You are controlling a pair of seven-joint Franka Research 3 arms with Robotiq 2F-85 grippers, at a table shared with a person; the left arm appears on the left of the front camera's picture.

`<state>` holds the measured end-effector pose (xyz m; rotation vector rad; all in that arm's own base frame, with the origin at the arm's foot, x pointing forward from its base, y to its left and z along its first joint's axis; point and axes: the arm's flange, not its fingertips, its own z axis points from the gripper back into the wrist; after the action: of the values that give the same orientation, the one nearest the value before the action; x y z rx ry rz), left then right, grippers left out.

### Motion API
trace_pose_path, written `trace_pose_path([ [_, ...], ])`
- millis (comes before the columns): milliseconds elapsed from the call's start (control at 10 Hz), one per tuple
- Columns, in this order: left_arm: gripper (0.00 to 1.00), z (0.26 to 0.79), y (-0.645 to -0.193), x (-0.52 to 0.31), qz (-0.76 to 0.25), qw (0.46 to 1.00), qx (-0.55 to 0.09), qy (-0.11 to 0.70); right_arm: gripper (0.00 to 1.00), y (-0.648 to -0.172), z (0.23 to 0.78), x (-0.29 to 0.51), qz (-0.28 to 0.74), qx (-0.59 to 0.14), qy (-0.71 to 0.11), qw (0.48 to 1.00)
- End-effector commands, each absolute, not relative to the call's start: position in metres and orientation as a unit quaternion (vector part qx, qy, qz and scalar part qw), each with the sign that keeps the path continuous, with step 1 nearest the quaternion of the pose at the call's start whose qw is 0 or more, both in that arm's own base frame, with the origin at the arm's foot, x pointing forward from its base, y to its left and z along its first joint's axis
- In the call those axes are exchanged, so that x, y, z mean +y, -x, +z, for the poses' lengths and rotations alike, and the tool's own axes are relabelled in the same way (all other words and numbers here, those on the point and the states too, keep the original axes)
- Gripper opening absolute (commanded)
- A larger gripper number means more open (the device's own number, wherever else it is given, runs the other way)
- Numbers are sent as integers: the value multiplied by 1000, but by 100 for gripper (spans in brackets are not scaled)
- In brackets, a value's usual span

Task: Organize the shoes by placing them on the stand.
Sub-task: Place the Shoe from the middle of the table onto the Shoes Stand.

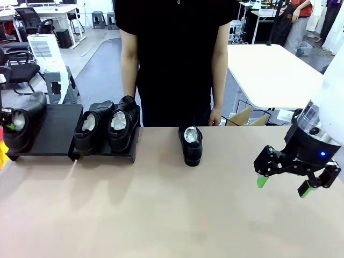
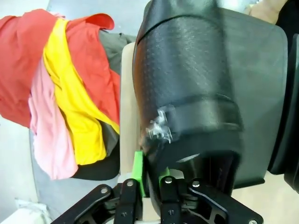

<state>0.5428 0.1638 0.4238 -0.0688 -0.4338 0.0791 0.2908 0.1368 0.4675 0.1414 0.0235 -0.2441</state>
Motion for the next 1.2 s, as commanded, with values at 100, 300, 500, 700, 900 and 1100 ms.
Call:
trace_pose_path([
  [100,83,425,-539,171,28,971,-235,42,100,-294,469,135,-113,15,-77,990],
  [300,100,431,-538,173,27,968,-245,38,100,-294,469,135,-113,15,-77,990],
  [500,100,439,-526,181,41,965,-259,29,100,-294,469,135,-113,15,-77,990],
  [700,100,445,-516,184,38,964,-259,34,100,-294,469,135,-113,15,-77,990],
  [900,100,456,-506,184,27,966,-257,33,100,-294,469,135,-113,15,-77,990],
  [1100,100,466,-493,182,25,965,-259,38,100,-294,469,135,-113,15,-77,990],
])
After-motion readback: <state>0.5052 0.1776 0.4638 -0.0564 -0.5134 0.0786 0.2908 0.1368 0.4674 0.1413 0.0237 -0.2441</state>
